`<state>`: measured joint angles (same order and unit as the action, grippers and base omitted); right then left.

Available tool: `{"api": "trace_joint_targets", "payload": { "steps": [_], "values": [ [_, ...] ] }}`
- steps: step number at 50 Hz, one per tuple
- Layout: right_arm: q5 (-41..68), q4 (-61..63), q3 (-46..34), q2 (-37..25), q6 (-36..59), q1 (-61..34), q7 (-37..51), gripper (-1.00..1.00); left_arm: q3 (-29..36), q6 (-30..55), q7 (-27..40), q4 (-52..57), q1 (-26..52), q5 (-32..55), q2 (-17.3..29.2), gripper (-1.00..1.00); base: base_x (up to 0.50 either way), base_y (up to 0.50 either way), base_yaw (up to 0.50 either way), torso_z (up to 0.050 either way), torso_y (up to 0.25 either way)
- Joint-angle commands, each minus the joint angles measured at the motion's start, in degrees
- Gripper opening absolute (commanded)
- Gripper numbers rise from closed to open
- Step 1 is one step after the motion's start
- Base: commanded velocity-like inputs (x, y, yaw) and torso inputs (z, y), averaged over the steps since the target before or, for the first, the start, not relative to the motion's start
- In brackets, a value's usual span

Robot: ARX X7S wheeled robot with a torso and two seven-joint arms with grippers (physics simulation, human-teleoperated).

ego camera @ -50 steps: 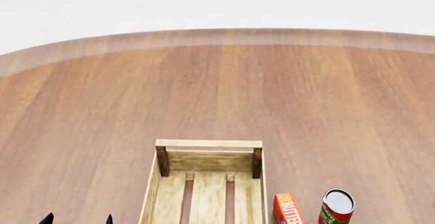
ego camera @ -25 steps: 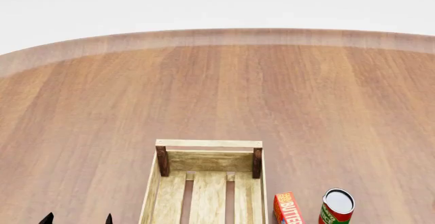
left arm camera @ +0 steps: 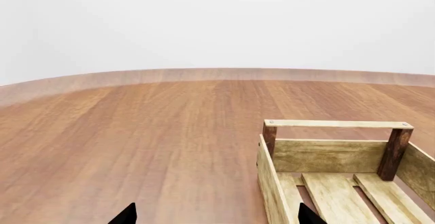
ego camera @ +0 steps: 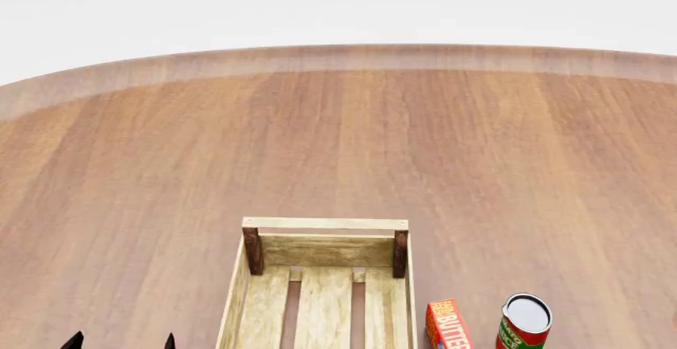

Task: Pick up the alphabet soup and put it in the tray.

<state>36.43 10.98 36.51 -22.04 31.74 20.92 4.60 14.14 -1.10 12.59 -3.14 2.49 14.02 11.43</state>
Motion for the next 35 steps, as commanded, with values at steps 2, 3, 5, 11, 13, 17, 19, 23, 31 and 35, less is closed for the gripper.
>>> {"api": "trace_joint_targets", "payload": {
  "steps": [2,3,5,11,13,17,19,23,31,35],
  "values": [
    [-1.68,-4.71,-1.91,-0.87,-0.35,-3.47,0.37,1.00,0.28,-0.10,0.37,0.13,-0.02,0.24,0.24,1.00,0.00,0.00,0.00,0.000,0.000],
    [-1.67,-4.70,-1.91,-0.87,-0.35,-3.47,0.38,1.00,0.31,-0.11,0.39,0.13,-0.02,0.26,0.25,1.00,0.00,0.00,0.00,0.000,0.000],
    [-1.72,-4.71,-2.13,-1.03,-0.10,-3.89,0.63,1.00,0.32,-0.13,0.41,-0.02,0.08,0.35,0.26,1.00,0.00,0.00,0.00,0.000,0.000],
    [-2.76,-6.54,-3.46,-1.51,0.04,-5.19,0.95,1.00,0.56,-0.30,0.49,0.01,0.03,0.34,0.41,1.00,0.00,0.00,0.00,0.000,0.000],
    [-2.69,-7.09,-3.48,-1.64,0.11,-5.80,1.02,1.00,0.59,-0.24,0.52,-0.09,0.12,0.43,0.43,1.00,0.00,0.00,0.00,0.000,0.000],
    [-3.05,-8.18,-4.05,-2.02,0.29,-6.89,1.23,1.00,0.68,-0.17,0.58,-0.21,0.24,0.56,0.47,1.00,0.00,0.00,0.00,0.000,0.000],
    [-3.29,-8.87,-4.27,-2.23,0.26,-7.34,1.27,1.00,0.74,-0.18,0.62,-0.28,0.29,0.58,0.50,1.00,0.00,0.00,0.00,0.000,0.000],
    [-4.08,-10.56,-5.12,-2.35,-0.16,-7.92,1.09,1.00,0.85,-0.13,0.72,-0.35,0.39,0.63,0.56,1.00,0.00,0.00,0.00,0.000,0.000],
    [-4.76,-12.58,-6.19,-2.68,-0.29,-9.11,0.91,1.00,1.03,-0.13,0.94,-0.23,0.36,0.77,0.71,1.00,0.00,0.00,0.00,0.000,0.000],
    [-5.25,-14.32,-7.17,-2.91,-0.40,-10.60,0.75,1.00,1.14,-0.13,1.03,-0.20,0.37,0.85,0.77,1.00,0.00,0.00,0.00,0.000,0.000]
  ]
}}
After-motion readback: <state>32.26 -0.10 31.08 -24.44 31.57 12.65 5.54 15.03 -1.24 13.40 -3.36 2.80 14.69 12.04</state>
